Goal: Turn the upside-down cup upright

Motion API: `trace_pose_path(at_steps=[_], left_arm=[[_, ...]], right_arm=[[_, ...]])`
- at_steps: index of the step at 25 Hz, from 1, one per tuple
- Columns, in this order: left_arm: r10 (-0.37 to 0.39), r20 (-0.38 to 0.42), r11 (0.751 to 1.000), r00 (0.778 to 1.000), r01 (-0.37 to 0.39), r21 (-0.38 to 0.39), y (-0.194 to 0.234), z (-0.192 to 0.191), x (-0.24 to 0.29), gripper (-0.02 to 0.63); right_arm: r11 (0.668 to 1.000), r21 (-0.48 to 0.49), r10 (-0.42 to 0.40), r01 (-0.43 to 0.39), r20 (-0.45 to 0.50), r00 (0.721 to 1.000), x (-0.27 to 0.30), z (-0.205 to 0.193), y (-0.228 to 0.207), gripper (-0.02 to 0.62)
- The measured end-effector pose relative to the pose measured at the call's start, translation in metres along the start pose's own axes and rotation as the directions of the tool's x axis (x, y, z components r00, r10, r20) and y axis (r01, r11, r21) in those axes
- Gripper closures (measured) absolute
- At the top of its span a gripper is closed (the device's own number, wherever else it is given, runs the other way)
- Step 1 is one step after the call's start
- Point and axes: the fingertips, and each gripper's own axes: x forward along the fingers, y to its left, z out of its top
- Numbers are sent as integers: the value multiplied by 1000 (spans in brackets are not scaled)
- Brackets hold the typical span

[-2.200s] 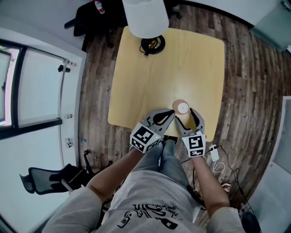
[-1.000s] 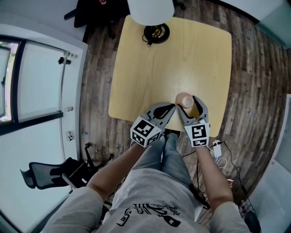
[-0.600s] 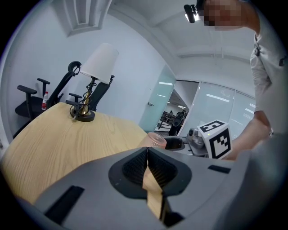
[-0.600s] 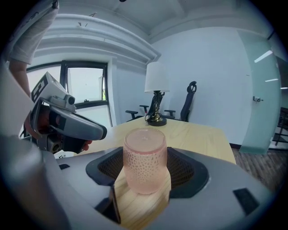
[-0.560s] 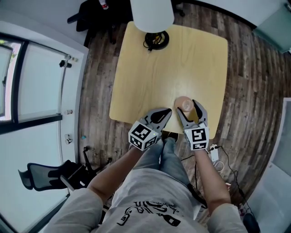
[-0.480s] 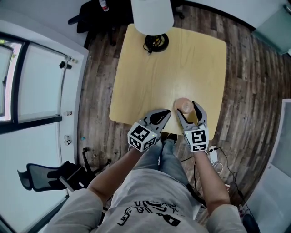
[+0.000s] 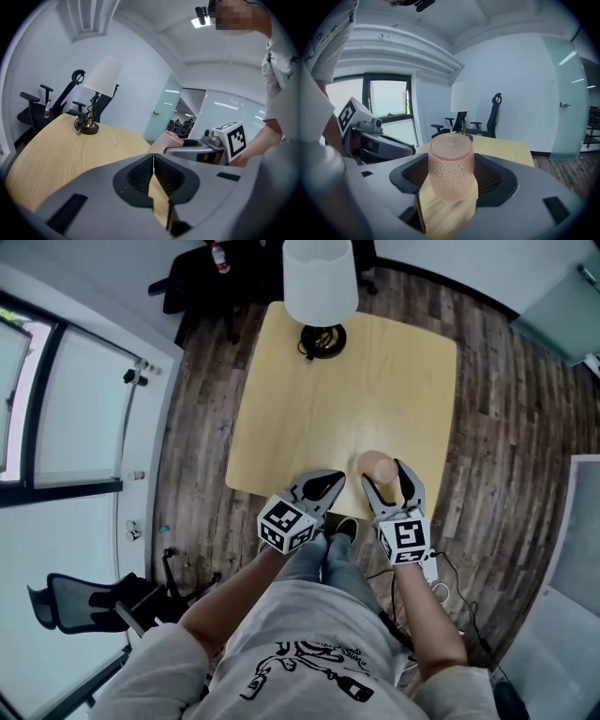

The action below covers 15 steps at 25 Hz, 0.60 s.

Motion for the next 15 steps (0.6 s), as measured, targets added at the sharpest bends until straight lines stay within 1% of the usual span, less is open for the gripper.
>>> trace_pose_path(at_steps=[11, 15], left_arm=[[-34, 24, 999, 999, 34, -11, -16, 7, -10, 595], [-50, 37, 998, 998, 51, -28, -20, 11, -9, 594]], right_arm=[[995, 96, 1, -7, 61, 998, -31, 27, 3, 293], [992, 126, 1, -12, 82, 997, -39, 35, 4, 293]])
